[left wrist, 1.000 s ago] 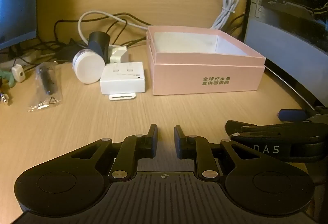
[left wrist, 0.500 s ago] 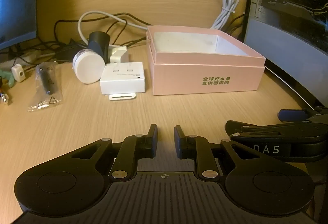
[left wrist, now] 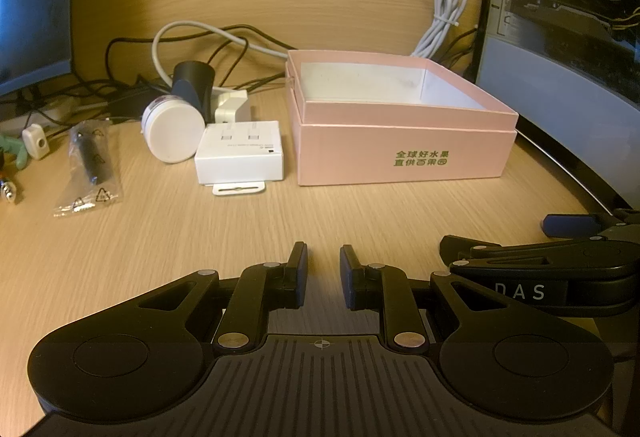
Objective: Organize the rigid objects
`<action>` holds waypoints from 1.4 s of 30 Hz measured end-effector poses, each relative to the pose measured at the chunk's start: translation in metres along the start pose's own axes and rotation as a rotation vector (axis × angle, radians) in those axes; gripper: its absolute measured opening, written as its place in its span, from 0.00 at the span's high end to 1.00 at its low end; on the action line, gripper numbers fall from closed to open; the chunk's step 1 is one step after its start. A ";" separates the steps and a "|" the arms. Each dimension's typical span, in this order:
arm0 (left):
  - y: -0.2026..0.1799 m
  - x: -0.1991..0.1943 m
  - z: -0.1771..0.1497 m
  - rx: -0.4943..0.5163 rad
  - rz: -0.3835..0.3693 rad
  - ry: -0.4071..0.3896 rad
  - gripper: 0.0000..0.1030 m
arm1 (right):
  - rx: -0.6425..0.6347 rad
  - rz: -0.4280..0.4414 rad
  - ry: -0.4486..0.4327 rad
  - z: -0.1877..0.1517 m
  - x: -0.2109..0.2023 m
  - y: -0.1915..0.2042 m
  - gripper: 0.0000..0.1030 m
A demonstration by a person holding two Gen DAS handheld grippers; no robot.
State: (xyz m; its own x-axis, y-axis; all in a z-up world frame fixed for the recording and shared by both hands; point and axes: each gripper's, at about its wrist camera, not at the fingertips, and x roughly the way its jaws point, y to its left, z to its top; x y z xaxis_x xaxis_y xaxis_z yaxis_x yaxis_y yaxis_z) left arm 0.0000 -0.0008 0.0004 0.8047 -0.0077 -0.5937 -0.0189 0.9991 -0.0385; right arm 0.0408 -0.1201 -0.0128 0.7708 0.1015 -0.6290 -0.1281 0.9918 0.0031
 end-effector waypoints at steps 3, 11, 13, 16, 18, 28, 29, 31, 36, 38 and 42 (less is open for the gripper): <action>0.000 0.000 0.000 0.000 0.000 0.000 0.79 | 0.000 0.000 0.000 0.000 0.000 0.000 0.00; 0.000 0.000 0.000 0.000 0.000 0.000 0.79 | 0.000 0.000 0.000 0.003 0.001 -0.001 0.00; 0.000 0.000 0.000 -0.001 -0.001 0.000 0.79 | 0.000 0.000 0.000 0.004 0.002 -0.002 0.00; 0.000 0.000 0.000 -0.001 -0.001 0.000 0.79 | 0.000 0.000 0.000 0.006 0.002 -0.003 0.00; 0.000 0.000 0.000 0.000 0.000 0.000 0.79 | 0.000 0.000 0.000 0.006 0.002 -0.003 0.00; 0.000 0.001 -0.001 0.001 0.001 0.000 0.79 | 0.000 0.000 0.001 0.006 0.002 -0.003 0.00; 0.000 0.001 -0.001 0.001 0.001 0.000 0.79 | 0.000 0.000 0.001 0.006 0.002 -0.003 0.00; 0.000 0.001 -0.001 0.002 0.001 0.000 0.79 | 0.000 0.000 0.001 0.006 0.002 -0.003 0.00; 0.000 0.001 -0.001 0.002 0.002 0.000 0.79 | 0.000 0.000 0.001 0.006 0.002 -0.003 0.00; 0.000 0.001 -0.001 0.003 0.002 0.000 0.79 | 0.000 0.000 0.001 0.006 0.002 -0.003 0.00; 0.000 0.001 -0.001 0.003 0.002 0.000 0.79 | 0.000 0.000 0.001 0.005 0.002 -0.003 0.00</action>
State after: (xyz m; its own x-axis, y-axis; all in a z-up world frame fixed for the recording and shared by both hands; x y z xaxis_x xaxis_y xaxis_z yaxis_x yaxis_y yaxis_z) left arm 0.0002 -0.0011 -0.0008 0.8046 -0.0058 -0.5938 -0.0188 0.9992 -0.0352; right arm 0.0462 -0.1223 -0.0099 0.7703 0.1013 -0.6296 -0.1279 0.9918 0.0032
